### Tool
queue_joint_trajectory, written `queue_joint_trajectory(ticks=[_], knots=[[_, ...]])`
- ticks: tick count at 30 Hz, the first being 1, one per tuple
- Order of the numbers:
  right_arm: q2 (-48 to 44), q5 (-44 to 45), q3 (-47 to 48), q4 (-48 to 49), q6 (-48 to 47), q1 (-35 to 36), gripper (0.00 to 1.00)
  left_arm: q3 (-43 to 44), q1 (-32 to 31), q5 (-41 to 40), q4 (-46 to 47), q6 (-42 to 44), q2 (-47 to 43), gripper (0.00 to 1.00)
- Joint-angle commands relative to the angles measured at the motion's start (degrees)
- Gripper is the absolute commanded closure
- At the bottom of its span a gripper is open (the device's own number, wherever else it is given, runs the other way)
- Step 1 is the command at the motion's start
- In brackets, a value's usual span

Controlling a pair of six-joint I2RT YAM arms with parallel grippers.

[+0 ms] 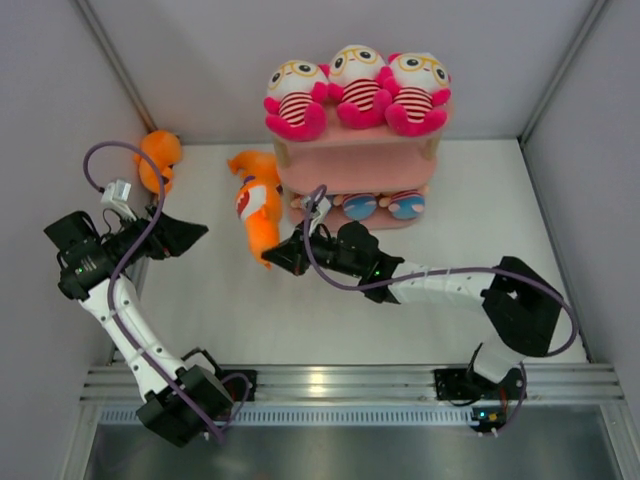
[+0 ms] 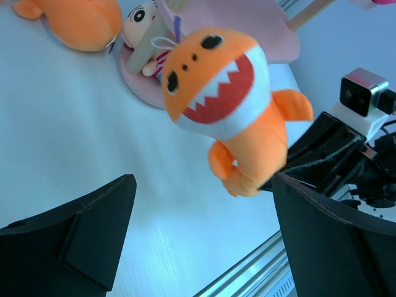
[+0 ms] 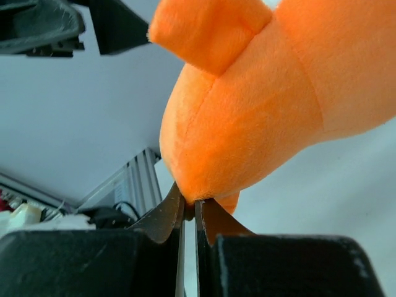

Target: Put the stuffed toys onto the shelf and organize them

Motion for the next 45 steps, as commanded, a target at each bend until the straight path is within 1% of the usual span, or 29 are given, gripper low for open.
queue_joint_trajectory(ticks=[1, 3, 4, 6, 9, 12, 14, 17, 19, 20, 23, 25, 26, 27, 29, 33, 36, 37, 38, 43, 45], knots=[[-8.6, -3.0, -7.2, -1.1, 3.0, -1.0, 1.0, 0.3, -0.1, -2.6, -0.3, 2.7, -0.1, 0.03], [-13.6, -4.6, -11.2, -2.5, 3.8, -1.5, 1.0, -0.2, 0.0, -3.8, -0.6, 3.5, -0.1, 0.03], [-15.3, -5.9, -15.2, -3.1, 3.8, -1.7, 1.0, -0.5, 0.0, -4.8, -0.8, 4.2, -0.1, 0.03], [-20.8, -7.9, -20.1, -5.2, 4.4, -2.2, 1.0, -0.6, 0.0, -5.4, -1.1, 5.2, -0.2, 0.03], [-29.0, -9.5, -25.4, -6.6, 5.4, -3.6, 1.0, -0.5, 0.0, -5.8, -1.6, 6.2, -0.3, 0.03], [-36.8, -11.2, -27.9, -7.5, 5.2, -7.0, 1.0, -0.5, -0.1, -5.8, -1.8, 6.6, -0.4, 0.03], [-41.1, -11.7, -28.0, -11.2, 3.6, -10.7, 1.0, -0.7, -0.1, -5.8, -1.7, 6.6, -0.5, 0.04], [-43.8, -11.3, -26.4, -15.2, 3.2, -15.7, 1.0, -0.6, -0.1, -5.7, -1.7, 6.6, -0.3, 0.04], [-43.8, -14.3, -24.6, -15.5, 3.6, -18.1, 1.0, -0.3, -0.1, -5.8, -1.8, 6.7, -0.1, 0.04], [-42.9, -15.2, -23.8, -16.2, 4.4, -20.5, 1.0, -0.3, 0.0, -5.8, -1.8, 6.7, -0.1, 0.04], [-40.2, -16.3, -20.8, -18.3, 6.0, -25.5, 1.0, -0.1, -0.1, -5.8, -1.9, 6.6, 0.0, 0.04], [-38.6, -17.7, -19.4, -17.6, 6.7, -28.2, 1.0, 0.2, -0.1, -5.5, -2.0, 6.6, 0.0, 0.04], [-37.0, -18.2, -19.2, -16.8, 8.4, -29.1, 1.0, 0.3, 0.0, -5.4, -2.0, 6.7, 0.1, 0.04], [-36.2, -19.0, -19.0, -13.9, 9.4, -30.0, 1.0, 0.5, -0.1, -5.4, -2.2, 6.7, 0.2, 0.04], [-34.0, -19.6, -18.5, -12.4, 11.8, -32.3, 1.0, 0.6, 0.0, -5.6, -2.2, 6.8, 0.2, 0.04], [-30.9, -18.5, -17.6, -8.2, 12.9, -34.8, 1.0, 0.6, -0.1, -6.3, -2.5, 7.3, 0.5, 0.04], [-27.9, -20.6, -18.2, -1.6, 17.5, -37.7, 1.0, 0.6, -0.1, -6.5, -2.8, 7.9, 0.6, 0.04], [-27.1, -20.9, -18.5, 2.4, 18.7, -39.1, 1.0, 0.6, 0.0, -6.5, -2.8, 8.0, 0.6, 0.04], [-26.1, -20.9, -18.6, 3.3, 20.2, -39.8, 1.0, 0.6, -0.1, -6.5, -2.8, 7.9, 0.6, 0.04], [-23.0, -18.4, -18.1, 3.4, 20.8, -42.8, 1.0, 0.5, -0.1, -6.6, -2.8, 8.2, 0.7, 0.04], [-21.7, -17.4, -18.4, 3.8, 22.2, -44.6, 0.97, 0.5, 0.0, -6.8, -2.9, 8.3, 0.8, 0.04]])
